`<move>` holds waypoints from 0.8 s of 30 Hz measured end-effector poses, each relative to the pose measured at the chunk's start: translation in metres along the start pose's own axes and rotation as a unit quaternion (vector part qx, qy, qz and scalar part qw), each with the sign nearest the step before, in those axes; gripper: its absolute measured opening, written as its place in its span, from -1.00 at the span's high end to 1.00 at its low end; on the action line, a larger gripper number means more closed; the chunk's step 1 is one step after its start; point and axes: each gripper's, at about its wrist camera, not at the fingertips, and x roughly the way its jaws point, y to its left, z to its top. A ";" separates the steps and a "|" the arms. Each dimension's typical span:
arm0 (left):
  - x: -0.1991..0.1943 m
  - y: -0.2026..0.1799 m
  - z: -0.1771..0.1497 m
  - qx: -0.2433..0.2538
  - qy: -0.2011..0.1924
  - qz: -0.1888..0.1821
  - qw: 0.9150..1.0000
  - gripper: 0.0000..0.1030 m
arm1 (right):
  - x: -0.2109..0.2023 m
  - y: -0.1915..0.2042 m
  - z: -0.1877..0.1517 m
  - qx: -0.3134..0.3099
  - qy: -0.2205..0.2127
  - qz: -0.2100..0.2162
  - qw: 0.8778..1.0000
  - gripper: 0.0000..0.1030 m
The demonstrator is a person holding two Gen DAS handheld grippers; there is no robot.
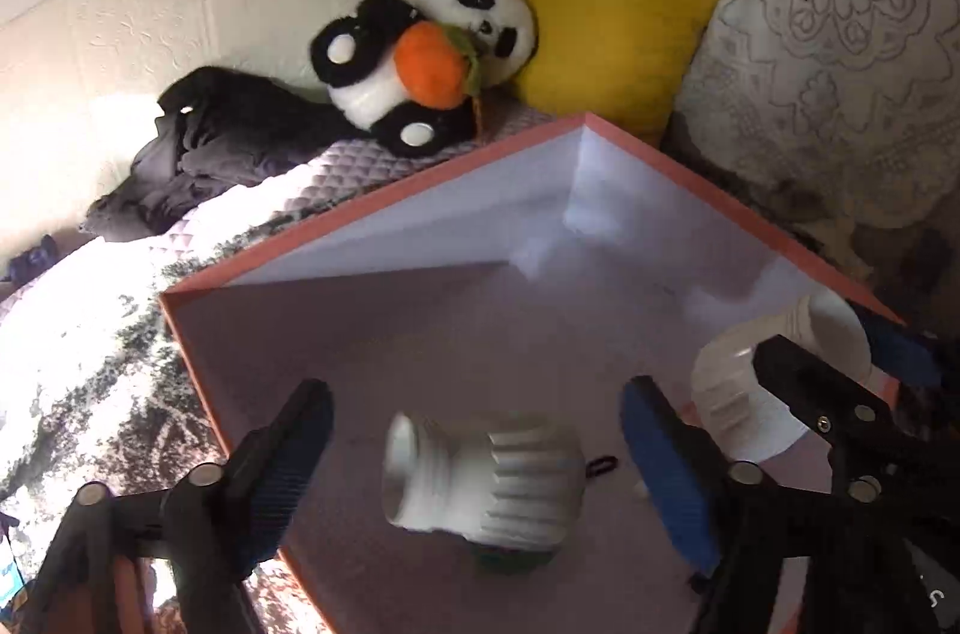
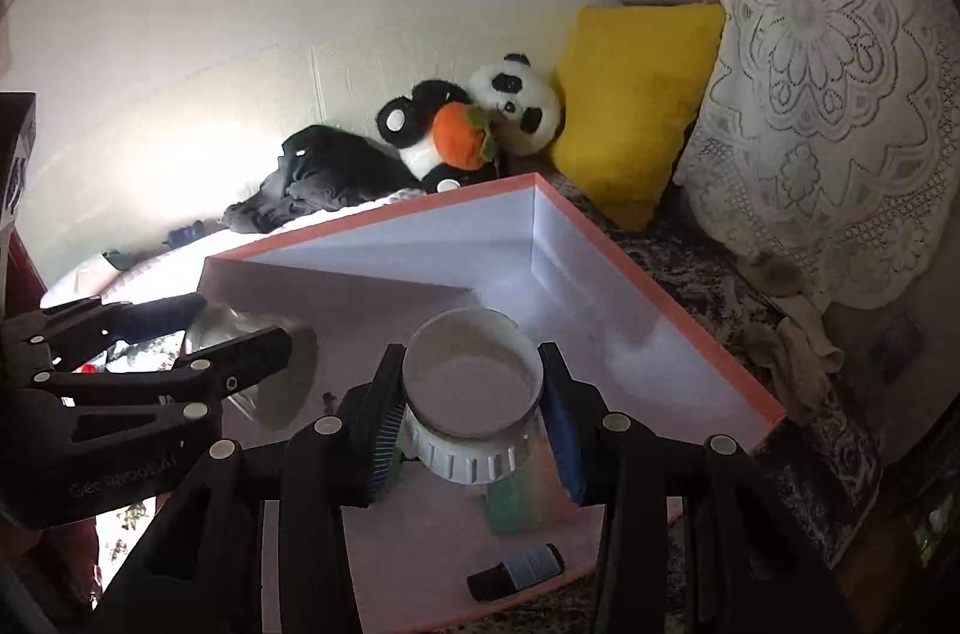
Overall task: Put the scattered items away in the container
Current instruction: 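Open both tools to drop the lamp holder and cup into the box, then move both tools back over the remaining items on the bed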
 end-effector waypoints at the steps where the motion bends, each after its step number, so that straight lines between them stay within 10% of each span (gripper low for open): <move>1: 0.001 0.004 -0.001 -0.002 -0.007 0.005 1.000 -0.86 | 0.006 -0.003 -0.001 0.007 0.006 -0.016 1.000 -0.16; 4: 0.003 0.018 0.000 -0.016 -0.010 0.000 1.000 -0.99 | 0.014 -0.016 -0.002 0.033 -0.001 -0.033 0.999 -0.74; 12: -0.033 0.034 0.000 -0.030 -0.024 0.003 0.999 -0.99 | -0.004 -0.016 0.001 0.048 -0.001 -0.020 0.999 -0.74; 24: -0.184 0.086 -0.055 -0.051 -0.074 0.054 0.994 -0.99 | -0.128 0.072 0.004 0.002 -0.066 0.034 0.997 -0.83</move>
